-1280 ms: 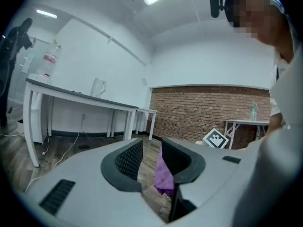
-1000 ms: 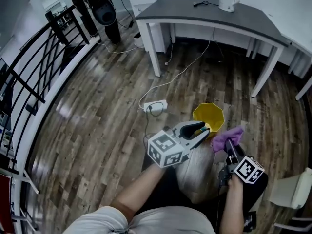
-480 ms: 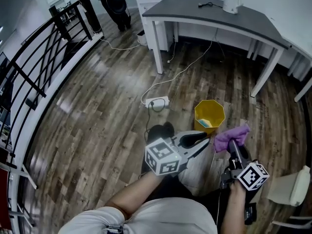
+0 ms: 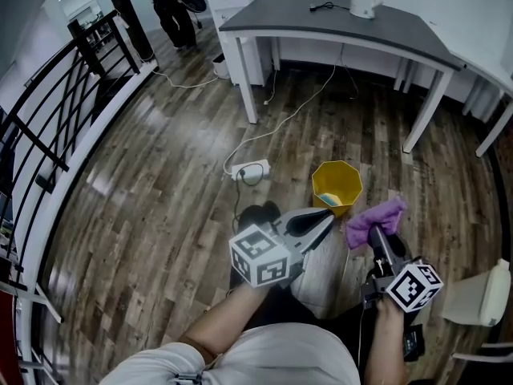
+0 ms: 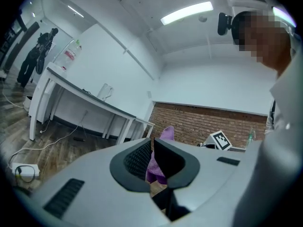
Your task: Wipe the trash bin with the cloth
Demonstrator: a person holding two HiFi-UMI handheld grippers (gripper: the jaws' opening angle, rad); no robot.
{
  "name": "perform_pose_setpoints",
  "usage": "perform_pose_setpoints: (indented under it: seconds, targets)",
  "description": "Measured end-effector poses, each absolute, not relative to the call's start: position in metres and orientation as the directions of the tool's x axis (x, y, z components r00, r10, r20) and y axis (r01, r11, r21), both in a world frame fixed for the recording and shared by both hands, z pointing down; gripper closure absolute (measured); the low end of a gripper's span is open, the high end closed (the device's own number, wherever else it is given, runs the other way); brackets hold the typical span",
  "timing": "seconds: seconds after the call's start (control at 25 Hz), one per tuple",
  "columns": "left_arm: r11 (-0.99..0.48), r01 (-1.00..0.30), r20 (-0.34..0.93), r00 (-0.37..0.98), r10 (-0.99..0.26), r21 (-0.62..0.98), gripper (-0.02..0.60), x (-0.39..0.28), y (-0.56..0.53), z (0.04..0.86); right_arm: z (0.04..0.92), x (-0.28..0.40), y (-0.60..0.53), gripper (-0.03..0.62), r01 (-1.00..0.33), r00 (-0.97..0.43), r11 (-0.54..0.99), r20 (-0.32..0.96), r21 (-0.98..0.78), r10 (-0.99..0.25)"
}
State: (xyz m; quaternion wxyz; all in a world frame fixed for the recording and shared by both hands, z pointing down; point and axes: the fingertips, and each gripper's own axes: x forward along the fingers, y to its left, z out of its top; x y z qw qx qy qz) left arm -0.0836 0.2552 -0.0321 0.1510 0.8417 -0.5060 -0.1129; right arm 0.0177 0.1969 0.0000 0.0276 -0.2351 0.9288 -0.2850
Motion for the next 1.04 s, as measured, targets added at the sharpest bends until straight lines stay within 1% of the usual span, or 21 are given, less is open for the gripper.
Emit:
perform_pose_setpoints:
  seconds: [0.32, 0.48, 0.64, 0.84, 1.04]
  targets:
    - [-0.433, -0.809, -0.024, 0.463, -0.886, 0.397, 0.558, -0.084, 0.26, -0.023, 0.002, 0.014, 0.203, 0.485, -0.441, -0.881, 0.725, 0.104, -0.529, -0.461]
    - [-0.405, -0.827, -0.043, 0.423, -0.905, 0.391, 0.558, -0.096, 0.27, -0.028, -0.004, -0.004, 0.203, 0.485, -0.421, -0.896, 0.762, 0.094, -0.492, -0.434]
    - [-0.424, -0.803, -0.02, 0.459, -0.888, 0.419, 0.558, -0.093, 0.276, -0.027, -0.004, -0.011, 0.22, 0.487, -0.465, -0.872, 0.727, 0.118, -0.505, -0.476]
    - [-0.424, -0.799, 0.005, 0.471, -0.882, 0.427, 0.558, -0.087, 0.269, -0.02, 0.006, -0.019, 0.221, 0.488, -0.465, -0.875, 0.72, 0.145, -0.516, -0.461]
    - [-0.441, -0.806, -0.017, 0.473, -0.881, 0.396, 0.558, -0.086, 0.255, -0.026, 0.002, -0.026, 0.207, 0.49, -0.455, -0.882, 0.749, 0.129, -0.483, -0.453]
